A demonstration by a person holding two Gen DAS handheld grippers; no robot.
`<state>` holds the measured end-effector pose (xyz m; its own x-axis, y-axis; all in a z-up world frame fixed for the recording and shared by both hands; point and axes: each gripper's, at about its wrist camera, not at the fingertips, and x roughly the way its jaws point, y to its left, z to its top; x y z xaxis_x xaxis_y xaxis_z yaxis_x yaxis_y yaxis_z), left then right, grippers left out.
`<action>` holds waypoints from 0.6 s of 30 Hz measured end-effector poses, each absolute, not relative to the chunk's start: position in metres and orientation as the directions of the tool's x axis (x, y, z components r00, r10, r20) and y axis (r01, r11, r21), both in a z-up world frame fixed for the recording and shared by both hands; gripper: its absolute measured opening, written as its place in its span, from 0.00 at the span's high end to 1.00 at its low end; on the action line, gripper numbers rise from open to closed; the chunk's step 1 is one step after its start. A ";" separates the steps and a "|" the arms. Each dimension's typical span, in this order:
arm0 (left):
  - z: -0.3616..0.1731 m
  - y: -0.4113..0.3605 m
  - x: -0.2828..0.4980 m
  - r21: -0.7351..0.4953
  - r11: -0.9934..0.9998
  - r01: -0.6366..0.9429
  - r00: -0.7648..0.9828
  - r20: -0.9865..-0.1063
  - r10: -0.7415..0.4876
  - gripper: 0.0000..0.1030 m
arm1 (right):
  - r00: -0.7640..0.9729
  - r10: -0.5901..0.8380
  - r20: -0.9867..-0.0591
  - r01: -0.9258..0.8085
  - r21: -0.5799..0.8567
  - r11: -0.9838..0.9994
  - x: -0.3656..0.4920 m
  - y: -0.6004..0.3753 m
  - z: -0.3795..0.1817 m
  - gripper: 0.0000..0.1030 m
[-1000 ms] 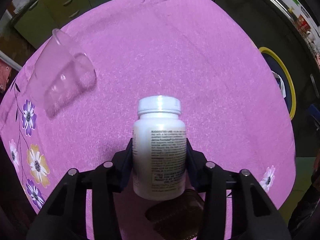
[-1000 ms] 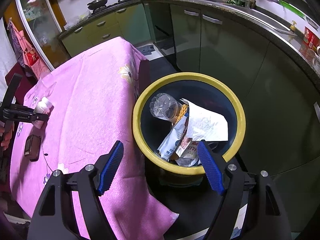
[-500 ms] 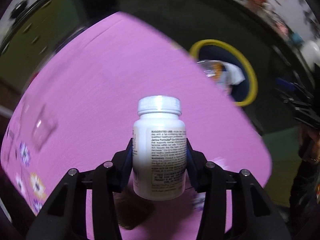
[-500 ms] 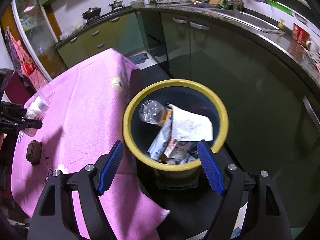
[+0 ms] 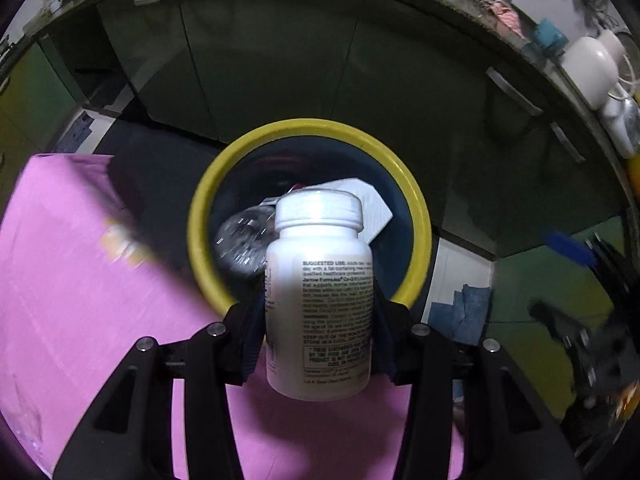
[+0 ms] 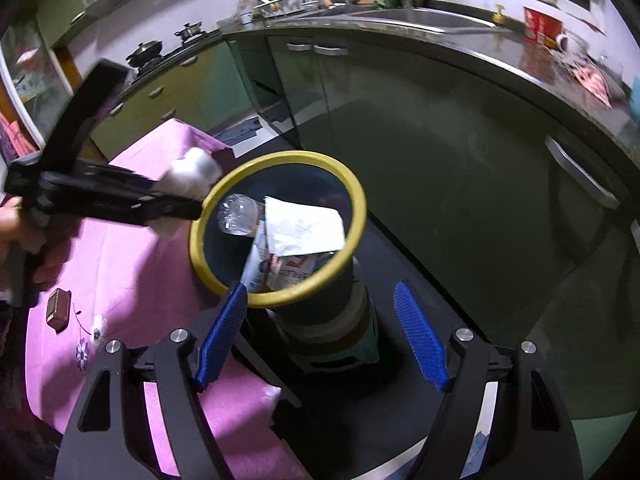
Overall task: Collect trash
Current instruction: 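Carry the pill bottle over the bin and release it with the left gripper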
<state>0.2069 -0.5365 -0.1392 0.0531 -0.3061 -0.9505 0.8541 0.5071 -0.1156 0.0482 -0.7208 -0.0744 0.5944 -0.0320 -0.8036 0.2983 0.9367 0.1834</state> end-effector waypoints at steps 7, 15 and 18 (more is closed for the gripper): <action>-0.175 -0.557 0.221 -0.072 0.555 0.829 0.089 -0.962 -0.258 0.36 | 0.583 -0.009 -0.812 0.305 0.208 0.929 0.045 -0.729 -0.087 0.27; -0.120 -0.506 0.208 -0.092 0.568 0.818 0.161 -0.911 -0.380 0.34 | 0.590 -0.001 -0.807 0.285 0.207 0.936 0.044 -0.721 -0.083 0.27; -0.088 -0.456 0.191 -0.137 0.592 0.794 0.186 -0.873 -0.450 0.29 | 0.591 0.005 -0.807 0.270 0.204 0.941 0.044 -0.713 -0.080 0.27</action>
<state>0.1915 -0.4556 -0.0882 0.1858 -0.4504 -0.8733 0.7940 0.5923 -0.1365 0.0436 -0.7127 -0.0797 0.5911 0.0052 -0.8066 0.2701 0.9410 0.2040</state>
